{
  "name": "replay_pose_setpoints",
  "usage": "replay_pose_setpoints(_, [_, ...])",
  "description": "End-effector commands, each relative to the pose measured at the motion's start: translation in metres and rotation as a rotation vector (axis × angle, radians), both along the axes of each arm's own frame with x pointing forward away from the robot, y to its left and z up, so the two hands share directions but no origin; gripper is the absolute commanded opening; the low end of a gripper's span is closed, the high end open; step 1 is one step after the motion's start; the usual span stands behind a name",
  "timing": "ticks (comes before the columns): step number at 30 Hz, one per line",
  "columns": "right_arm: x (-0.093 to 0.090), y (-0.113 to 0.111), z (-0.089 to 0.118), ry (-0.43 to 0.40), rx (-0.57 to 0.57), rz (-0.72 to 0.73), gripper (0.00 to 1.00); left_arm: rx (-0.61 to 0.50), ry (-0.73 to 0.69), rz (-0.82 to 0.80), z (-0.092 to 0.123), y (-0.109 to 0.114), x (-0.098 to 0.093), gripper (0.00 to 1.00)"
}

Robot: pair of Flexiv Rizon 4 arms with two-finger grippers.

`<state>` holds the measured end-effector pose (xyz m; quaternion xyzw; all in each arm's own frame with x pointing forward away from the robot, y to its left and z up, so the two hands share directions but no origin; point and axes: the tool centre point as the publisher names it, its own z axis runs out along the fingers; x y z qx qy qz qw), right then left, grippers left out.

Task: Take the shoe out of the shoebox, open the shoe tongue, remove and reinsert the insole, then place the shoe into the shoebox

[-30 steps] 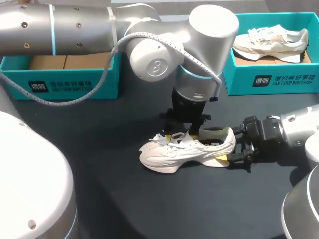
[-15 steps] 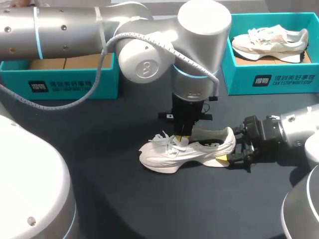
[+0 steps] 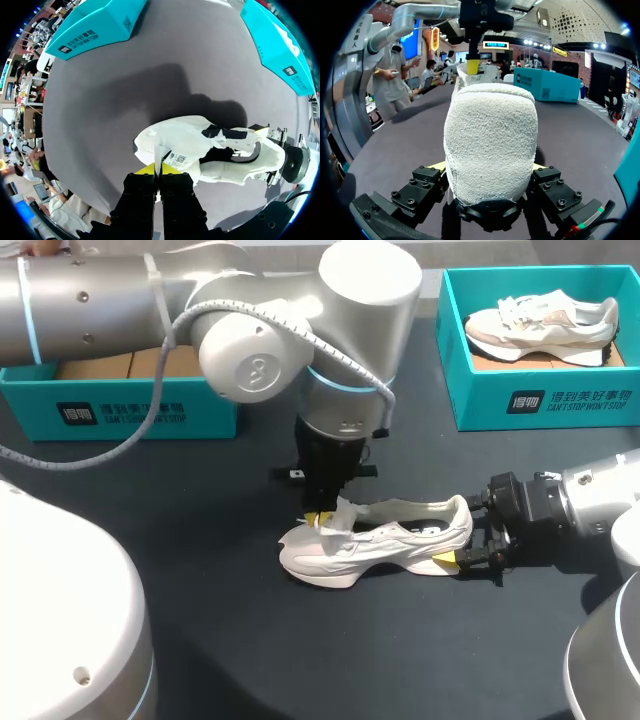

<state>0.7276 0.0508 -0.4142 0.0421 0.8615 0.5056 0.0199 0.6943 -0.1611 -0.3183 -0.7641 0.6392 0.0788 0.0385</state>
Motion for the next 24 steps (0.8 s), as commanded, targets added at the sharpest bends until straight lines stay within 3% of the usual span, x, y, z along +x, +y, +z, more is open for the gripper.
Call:
replay_pose_setpoints(1, [0.002, 0.005, -0.005, 0.001, -0.006, -0.002, 0.00, 0.025, 0.004, 0.063, -0.009, 0.006, -0.005, 0.00])
replay_pose_setpoints(9, [0.002, 0.005, -0.005, 0.001, -0.006, -0.002, 0.00, 0.109, 0.113, 0.079, -0.044, 0.012, -0.009, 0.00])
replay_pose_setpoints(11, [0.002, 0.005, -0.005, 0.001, -0.006, -0.002, 0.00, 0.119, 0.119, 0.081, -0.048, 0.011, -0.009, 0.08])
replay_pose_setpoints(17, [0.002, 0.005, -0.005, 0.001, -0.006, -0.002, 0.00, 0.111, 0.137, 0.104, -0.047, 0.017, -0.010, 0.54])
replay_pose_setpoints(18, [0.002, 0.005, -0.005, 0.001, -0.006, -0.002, 0.00, 0.110, 0.136, 0.106, -0.045, 0.018, -0.011, 0.80])
replay_pose_setpoints(19, [0.002, 0.005, -0.005, 0.001, -0.006, -0.002, 0.00, 0.107, 0.135, 0.107, -0.042, 0.019, -0.012, 1.00])
replay_pose_setpoints(24, [0.002, 0.005, -0.005, 0.001, -0.006, -0.002, 0.00, -0.006, 0.113, 0.010, -0.012, 0.017, -0.013, 1.00])
